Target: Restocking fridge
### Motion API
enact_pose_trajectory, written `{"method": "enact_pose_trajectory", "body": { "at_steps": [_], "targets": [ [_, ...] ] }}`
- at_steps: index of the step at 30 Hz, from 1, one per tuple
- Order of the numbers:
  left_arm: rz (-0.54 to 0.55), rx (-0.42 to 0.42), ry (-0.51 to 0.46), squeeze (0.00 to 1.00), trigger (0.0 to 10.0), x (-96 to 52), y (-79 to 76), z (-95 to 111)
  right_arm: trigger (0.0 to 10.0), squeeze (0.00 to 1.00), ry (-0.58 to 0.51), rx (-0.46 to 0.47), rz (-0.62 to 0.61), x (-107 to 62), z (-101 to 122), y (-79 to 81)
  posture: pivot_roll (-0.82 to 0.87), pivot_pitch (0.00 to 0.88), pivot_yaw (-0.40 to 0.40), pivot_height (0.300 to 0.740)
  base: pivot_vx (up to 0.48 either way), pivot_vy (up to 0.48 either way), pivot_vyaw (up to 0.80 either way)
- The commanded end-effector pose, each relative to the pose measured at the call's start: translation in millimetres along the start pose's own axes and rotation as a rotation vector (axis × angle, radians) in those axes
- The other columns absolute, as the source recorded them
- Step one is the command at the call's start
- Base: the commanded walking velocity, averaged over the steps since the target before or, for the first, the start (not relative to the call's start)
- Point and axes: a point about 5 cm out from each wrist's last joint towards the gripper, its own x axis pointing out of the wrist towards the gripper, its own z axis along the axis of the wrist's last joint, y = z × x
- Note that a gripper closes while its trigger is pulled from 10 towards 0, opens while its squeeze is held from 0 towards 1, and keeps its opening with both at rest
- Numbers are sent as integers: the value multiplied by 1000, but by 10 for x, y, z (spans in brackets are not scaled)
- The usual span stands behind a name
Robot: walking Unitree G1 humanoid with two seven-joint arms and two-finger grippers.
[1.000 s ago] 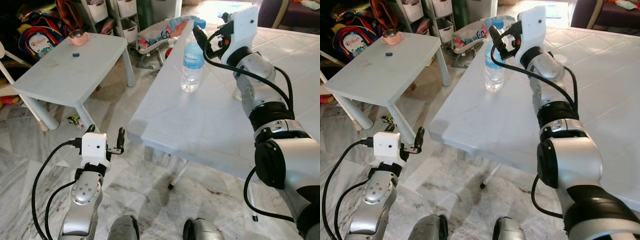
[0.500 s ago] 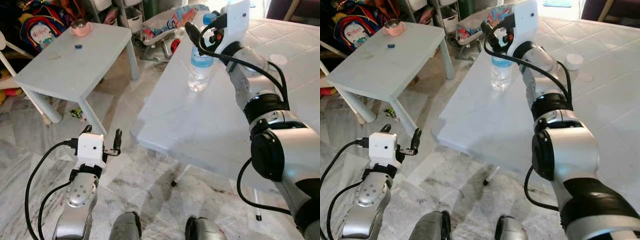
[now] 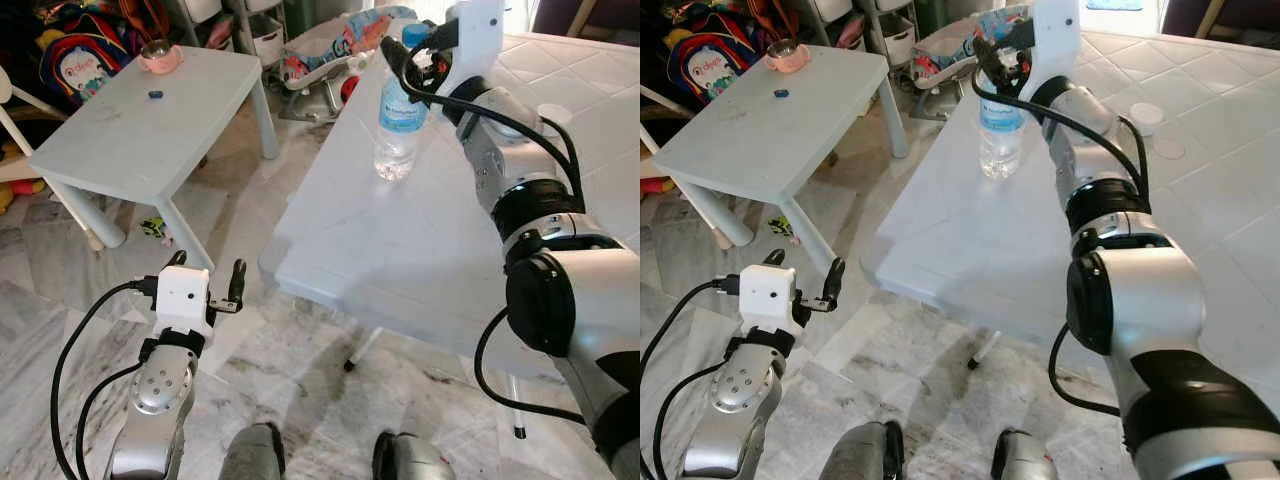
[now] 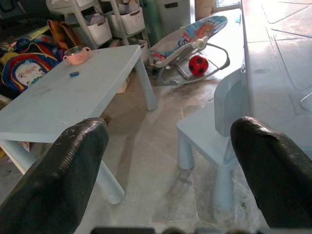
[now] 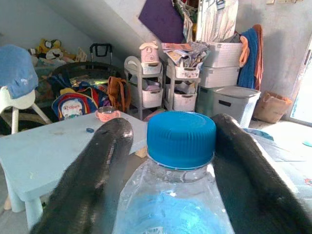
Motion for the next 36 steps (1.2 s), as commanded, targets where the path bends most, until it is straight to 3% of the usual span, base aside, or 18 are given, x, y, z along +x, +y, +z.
{"method": "enact_pose_trajectory", "body": {
  "at_steps": [1,10,17,19,21,26,27,28,29,30,36],
  "targets": [
    [-5,9,12,0,10000,11,13,-10,0,0,5,-13,11,50,77,29,190,135,81,740,0,0,0],
    [-14,4,20,0,10000,70,-43,-36,0,0,8,-26,22,39,81,15,168,117,79,740,0,0,0],
    [-12,-35,24,0,10000,130,-88,-74,0,0,-48,-6,55,25,32,126,130,85,84,740,0,0,0],
    [18,-45,49,0,10000,187,-104,-111,0,0,-127,12,47,-38,-2,167,116,69,81,740,0,0,0],
    [24,-51,54,0,10000,203,-112,-119,0,0,-138,30,46,-55,-20,176,109,57,78,740,0,0,0],
    [52,-62,42,0,10000,280,-123,-103,196,0,-175,65,65,-279,-263,349,94,30,60,740,0,0,0],
    [58,-65,37,0,10000,293,-122,-102,7373,0,-179,65,62,-358,-331,400,88,24,55,740,0,0,0],
    [80,-72,26,0,10000,317,-101,-98,10000,0,-190,59,60,-558,-468,532,82,18,51,740,0,0,0],
    [80,-72,26,0,10000,317,-101,-98,10000,0,-190,59,60,-558,-468,532,82,18,51,740,0,0,0],
    [98,-69,24,0,10000,327,-79,-99,10000,0,-203,57,30,-665,-514,578,78,15,47,740,0,0,0],
    [127,-71,15,0,10000,374,-31,-83,10000,0,-240,68,-95,-776,-488,570,65,7,47,740,-184,0,0]
  ]
}}
